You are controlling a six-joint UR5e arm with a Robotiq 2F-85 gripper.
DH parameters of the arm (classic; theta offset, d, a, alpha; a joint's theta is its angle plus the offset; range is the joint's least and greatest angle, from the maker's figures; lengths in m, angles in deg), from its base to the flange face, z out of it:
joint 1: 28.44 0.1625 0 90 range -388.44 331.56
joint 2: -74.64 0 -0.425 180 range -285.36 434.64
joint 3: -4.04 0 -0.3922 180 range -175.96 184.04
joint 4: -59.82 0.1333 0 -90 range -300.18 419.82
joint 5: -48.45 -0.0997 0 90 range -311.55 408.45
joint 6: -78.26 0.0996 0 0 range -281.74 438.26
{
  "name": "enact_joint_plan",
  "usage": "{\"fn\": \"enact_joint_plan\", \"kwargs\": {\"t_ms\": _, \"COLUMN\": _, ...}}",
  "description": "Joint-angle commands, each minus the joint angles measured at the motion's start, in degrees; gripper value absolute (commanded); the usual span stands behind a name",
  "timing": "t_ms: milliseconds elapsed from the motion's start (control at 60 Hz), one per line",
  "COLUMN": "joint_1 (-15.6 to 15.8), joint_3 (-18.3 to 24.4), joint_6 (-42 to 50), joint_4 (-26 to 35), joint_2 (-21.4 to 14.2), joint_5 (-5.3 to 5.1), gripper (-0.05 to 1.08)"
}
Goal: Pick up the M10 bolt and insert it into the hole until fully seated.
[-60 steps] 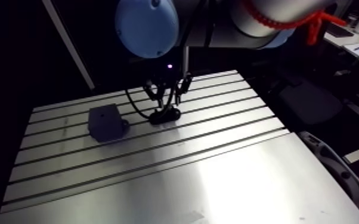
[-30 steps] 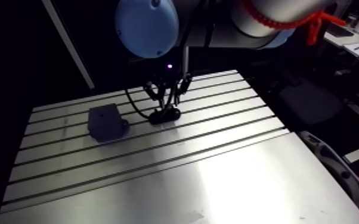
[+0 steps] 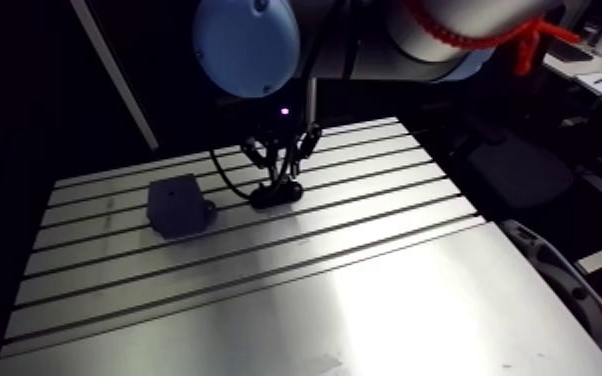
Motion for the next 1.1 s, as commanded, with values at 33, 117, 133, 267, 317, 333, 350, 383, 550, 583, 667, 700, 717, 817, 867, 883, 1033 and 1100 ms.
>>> {"fn": "enact_joint_plan", "kwargs": {"t_ms": 33, "joint_1": 0.0, "joint_3": 0.1, "joint_6": 0.0, "joint_4": 0.0, "joint_2": 0.0, "joint_5": -0.04, "gripper": 0.62}}
{"fn": "enact_joint_plan", "kwargs": {"t_ms": 117, "joint_1": 0.0, "joint_3": 0.1, "joint_6": 0.0, "joint_4": 0.0, "joint_2": 0.1, "joint_5": -0.04, "gripper": 0.63}}
{"fn": "enact_joint_plan", "kwargs": {"t_ms": 133, "joint_1": 0.0, "joint_3": 0.1, "joint_6": 0.0, "joint_4": 0.0, "joint_2": 0.1, "joint_5": -0.04, "gripper": 0.63}}
{"fn": "enact_joint_plan", "kwargs": {"t_ms": 267, "joint_1": 0.0, "joint_3": 0.1, "joint_6": 0.1, "joint_4": 0.0, "joint_2": 0.1, "joint_5": -0.04, "gripper": 0.63}}
{"fn": "enact_joint_plan", "kwargs": {"t_ms": 317, "joint_1": 0.0, "joint_3": 0.0, "joint_6": 0.1, "joint_4": 0.0, "joint_2": 0.1, "joint_5": -0.04, "gripper": 0.64}}
{"fn": "enact_joint_plan", "kwargs": {"t_ms": 333, "joint_1": 0.0, "joint_3": 0.0, "joint_6": 0.1, "joint_4": 0.0, "joint_2": 0.1, "joint_5": -0.04, "gripper": 0.65}}
{"fn": "enact_joint_plan", "kwargs": {"t_ms": 350, "joint_1": 0.0, "joint_3": 0.0, "joint_6": 0.1, "joint_4": 0.0, "joint_2": 0.1, "joint_5": -0.04, "gripper": 0.65}}
{"fn": "enact_joint_plan", "kwargs": {"t_ms": 383, "joint_1": 0.0, "joint_3": 0.0, "joint_6": 0.1, "joint_4": 0.0, "joint_2": 0.1, "joint_5": -0.04, "gripper": 0.65}}
{"fn": "enact_joint_plan", "kwargs": {"t_ms": 550, "joint_1": 0.0, "joint_3": 0.0, "joint_6": 0.2, "joint_4": 0.1, "joint_2": 0.1, "joint_5": -0.04, "gripper": 0.66}}
{"fn": "enact_joint_plan", "kwargs": {"t_ms": 583, "joint_1": 0.0, "joint_3": 0.0, "joint_6": 0.1, "joint_4": 0.1, "joint_2": 0.1, "joint_5": -0.04, "gripper": 0.66}}
{"fn": "enact_joint_plan", "kwargs": {"t_ms": 667, "joint_1": 0.0, "joint_3": 0.0, "joint_6": 0.2, "joint_4": 0.1, "joint_2": 0.1, "joint_5": -0.04, "gripper": 0.67}}
{"fn": "enact_joint_plan", "kwargs": {"t_ms": 700, "joint_1": 0.0, "joint_3": 0.0, "joint_6": 0.2, "joint_4": 0.1, "joint_2": 0.1, "joint_5": -0.11, "gripper": 0.67}}
{"fn": "enact_joint_plan", "kwargs": {"t_ms": 717, "joint_1": 0.0, "joint_3": 0.0, "joint_6": 0.2, "joint_4": 0.0, "joint_2": 0.1, "joint_5": -0.12, "gripper": 0.68}}
{"fn": "enact_joint_plan", "kwargs": {"t_ms": 817, "joint_1": 0.0, "joint_3": 0.0, "joint_6": 0.2, "joint_4": 0.0, "joint_2": 0.1, "joint_5": -0.12, "gripper": 0.69}}
{"fn": "enact_joint_plan", "kwargs": {"t_ms": 867, "joint_1": 0.0, "joint_3": 0.1, "joint_6": 0.2, "joint_4": 0.0, "joint_2": 0.1, "joint_5": -0.13, "gripper": 0.69}}
{"fn": "enact_joint_plan", "kwargs": {"t_ms": 883, "joint_1": 0.0, "joint_3": 0.0, "joint_6": 0.2, "joint_4": 0.0, "joint_2": 0.1, "joint_5": -0.13, "gripper": 0.69}}
{"fn": "enact_joint_plan", "kwargs": {"t_ms": 1033, "joint_1": 0.0, "joint_3": 0.0, "joint_6": 0.3, "joint_4": 0.0, "joint_2": 0.2, "joint_5": -0.13, "gripper": 0.7}}
{"fn": "enact_joint_plan", "kwargs": {"t_ms": 1100, "joint_1": 0.0, "joint_3": 0.0, "joint_6": 0.3, "joint_4": 0.0, "joint_2": 0.2, "joint_5": -0.2, "gripper": 0.7}}
